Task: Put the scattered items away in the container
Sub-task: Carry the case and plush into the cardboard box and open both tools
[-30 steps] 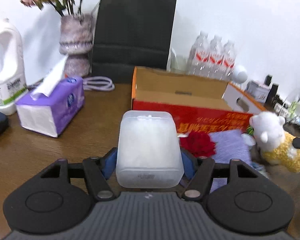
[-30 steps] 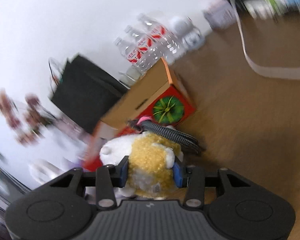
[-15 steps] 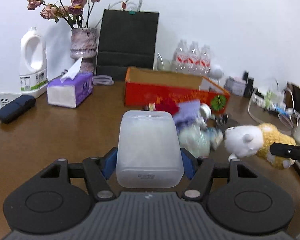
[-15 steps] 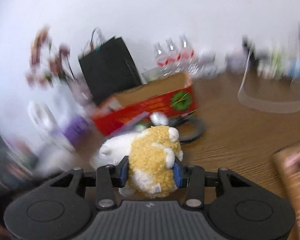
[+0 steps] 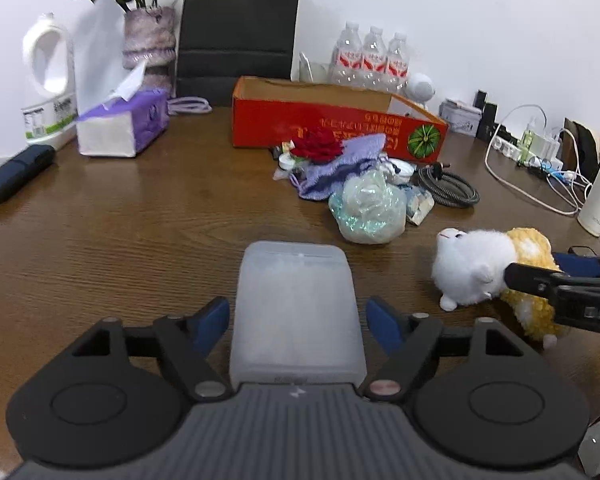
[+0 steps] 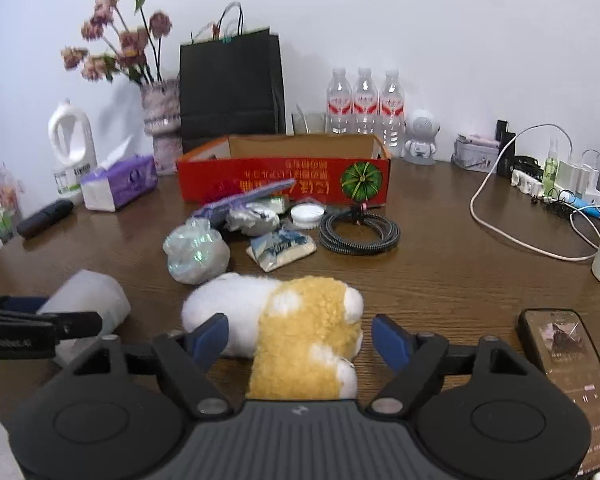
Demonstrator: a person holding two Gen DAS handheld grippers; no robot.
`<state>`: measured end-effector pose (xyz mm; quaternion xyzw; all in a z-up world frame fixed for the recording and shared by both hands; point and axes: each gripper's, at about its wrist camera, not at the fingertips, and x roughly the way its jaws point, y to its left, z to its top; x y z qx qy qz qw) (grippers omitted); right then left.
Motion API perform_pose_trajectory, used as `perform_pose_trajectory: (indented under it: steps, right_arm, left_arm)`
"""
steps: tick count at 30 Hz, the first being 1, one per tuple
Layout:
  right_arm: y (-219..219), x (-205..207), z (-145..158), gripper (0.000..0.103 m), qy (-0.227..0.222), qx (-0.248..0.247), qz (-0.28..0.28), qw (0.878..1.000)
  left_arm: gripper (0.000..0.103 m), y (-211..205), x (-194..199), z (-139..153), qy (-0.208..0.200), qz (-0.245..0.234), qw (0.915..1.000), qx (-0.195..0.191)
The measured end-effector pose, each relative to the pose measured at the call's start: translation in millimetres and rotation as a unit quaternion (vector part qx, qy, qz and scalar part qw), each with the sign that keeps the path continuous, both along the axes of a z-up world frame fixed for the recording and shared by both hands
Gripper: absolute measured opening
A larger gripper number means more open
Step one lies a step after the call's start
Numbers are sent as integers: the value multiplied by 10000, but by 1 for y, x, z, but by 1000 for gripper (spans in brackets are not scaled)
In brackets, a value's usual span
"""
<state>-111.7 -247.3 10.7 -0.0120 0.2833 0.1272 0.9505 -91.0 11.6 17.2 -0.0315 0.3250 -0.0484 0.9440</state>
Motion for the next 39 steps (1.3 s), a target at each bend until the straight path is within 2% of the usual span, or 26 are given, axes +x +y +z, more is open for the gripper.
perform_pose_trajectory:
  steps: [1,4,7,15,20,24,26,29,31,35,39]
  right_arm:
    - [4,5,-2,49,70,-77,34,9999]
    - [9,6,-4,45,19,-257,93,9996]
    - [9,6,-3,45,87,-316,163,9993]
    - [-6,7,3,43,306,162,207,9992]
    - [-9,1,9,43,59,263,190,9995]
    - [-20,-3,29,43,-370,539,141,9978]
    - [-27,3,40,43,-496,700,68,9963]
    - [-37,31,63,43,-571,916,84,9941]
    - [-41,59,77,43,-617,935,103,9937]
    - [-51,146,107,43,-705,1068,46,9918]
    - [-47,256,124,43,-400,1020,127,9939]
  left_arm:
    - [67,-1,1,-1,1,7,10000,5]
    - [66,-2,0,-1,-47,-55,9999,-76]
    - [66,-3,-4,3,-135,-53,9998,-131]
    - [66,2,-7,23,-652,181,9975,-181]
    - [66,-2,-15,35,-1214,192,9924,-93]
    - [66,-4,-15,48,-1789,105,9838,-46]
    - [66,-7,-3,57,-1891,-7,9819,-63]
    - [66,-8,35,74,-1899,-169,9813,-264]
    - [66,-9,71,84,-2068,-195,9776,-353]
    - [66,-19,170,103,-2015,-74,9793,-162]
    - [66,-30,279,102,-1291,181,9915,-43]
